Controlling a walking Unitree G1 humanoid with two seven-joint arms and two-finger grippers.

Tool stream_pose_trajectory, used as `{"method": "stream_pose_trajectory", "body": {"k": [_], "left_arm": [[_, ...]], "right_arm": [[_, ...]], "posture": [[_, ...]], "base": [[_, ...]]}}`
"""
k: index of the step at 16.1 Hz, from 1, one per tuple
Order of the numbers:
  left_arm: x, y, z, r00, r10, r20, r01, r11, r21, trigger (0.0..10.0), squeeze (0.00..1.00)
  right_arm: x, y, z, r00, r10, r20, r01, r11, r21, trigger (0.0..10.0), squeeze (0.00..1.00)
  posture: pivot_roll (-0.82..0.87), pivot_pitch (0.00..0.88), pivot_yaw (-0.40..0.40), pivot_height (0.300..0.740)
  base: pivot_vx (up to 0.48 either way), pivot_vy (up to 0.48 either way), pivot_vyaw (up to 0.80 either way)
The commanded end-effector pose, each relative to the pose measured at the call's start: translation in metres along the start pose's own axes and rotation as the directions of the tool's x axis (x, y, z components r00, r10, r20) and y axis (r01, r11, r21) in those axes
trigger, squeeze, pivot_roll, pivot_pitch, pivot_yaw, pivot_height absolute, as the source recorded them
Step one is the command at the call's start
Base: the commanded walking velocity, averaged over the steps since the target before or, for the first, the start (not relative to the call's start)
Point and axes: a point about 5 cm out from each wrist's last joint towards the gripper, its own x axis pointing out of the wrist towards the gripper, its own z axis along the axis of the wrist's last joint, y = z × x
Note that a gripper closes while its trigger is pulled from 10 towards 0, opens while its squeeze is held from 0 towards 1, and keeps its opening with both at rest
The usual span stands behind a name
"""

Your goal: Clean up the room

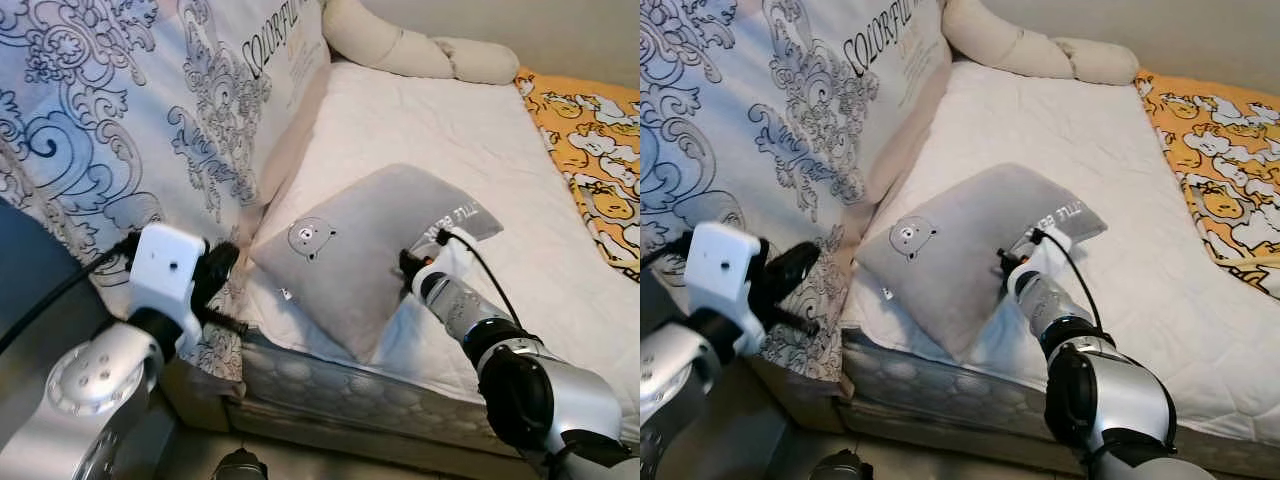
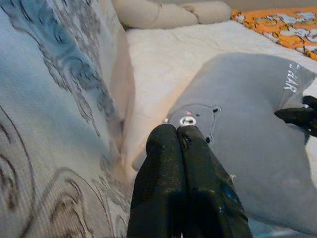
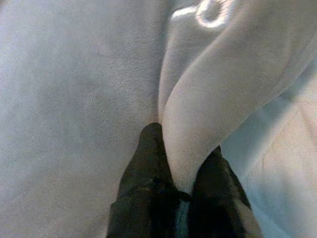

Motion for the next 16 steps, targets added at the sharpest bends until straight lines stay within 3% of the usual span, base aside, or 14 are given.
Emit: {"method": "stream_pose_trajectory", "body": {"k": [1,5,10,12,13,14,15,16], "left_arm": [[0.002,-0.001,-0.001,1.0,-0.001,-0.008,0.001,1.0,0.0,10.0,0.0],[0.019,0.009,-0.003,1.0,0.005,0.018,-0.005,1.0,-0.01,10.0,0.0],[0.045,0.02,-0.01,0.999,-0.01,0.039,0.01,1.0,-0.012,10.0,0.0],[0.054,0.018,-0.01,0.998,-0.039,0.047,0.04,0.999,-0.014,10.0,0.0],[0.058,0.018,-0.01,0.998,-0.044,0.048,0.045,0.999,-0.012,10.0,0.0],[0.061,0.019,-0.011,0.998,-0.037,0.041,0.038,0.999,-0.016,10.0,0.0],[0.062,0.019,-0.012,0.999,-0.033,0.041,0.034,0.999,-0.016,10.0,0.0],[0.062,0.021,-0.018,1.0,-0.012,0.027,0.013,1.0,-0.004,10.0,0.0]], "right_arm": [[0.0,0.0,0.017,0.998,0.004,0.06,-0.005,1.0,0.013,10.0,1.0],[-0.007,-0.013,0.044,0.982,0.057,0.179,-0.069,0.996,0.059,10.0,1.0],[-0.016,-0.028,0.058,0.959,0.15,0.239,-0.169,0.984,0.059,10.0,1.0],[-0.02,-0.029,0.057,0.951,0.2,0.237,-0.209,0.978,0.017,10.0,1.0],[-0.024,-0.03,0.058,0.943,0.223,0.247,-0.221,0.975,-0.036,10.0,1.0],[-0.038,-0.031,0.06,0.934,0.235,0.271,-0.198,0.968,-0.157,10.0,1.0],[-0.04,-0.032,0.06,0.933,0.234,0.275,-0.191,0.966,-0.172,10.0,1.0],[-0.052,-0.031,0.058,0.928,0.238,0.287,-0.166,0.953,-0.253,10.0,0.76]], "posture": [[0.36,0.003,-0.093,0.74],[0.26,0.0,-0.086,0.74],[0.13,0.0,-0.034,0.74],[0.1,0.0,-0.019,0.74],[0.08,0.0,-0.012,0.74],[0.07,0.0,-0.004,0.74],[0.06,0.0,-0.003,0.74],[0.05,0.0,0.001,0.74]], "base": [[0.0,0.0,0.0],[0.0,0.0,0.0],[0.0,0.0,0.0],[0.0,0.0,0.0],[0.0,0.0,0.0],[0.0,0.0,0.0],[0.0,0.0,0.0],[0.0,0.0,0.0]]}}
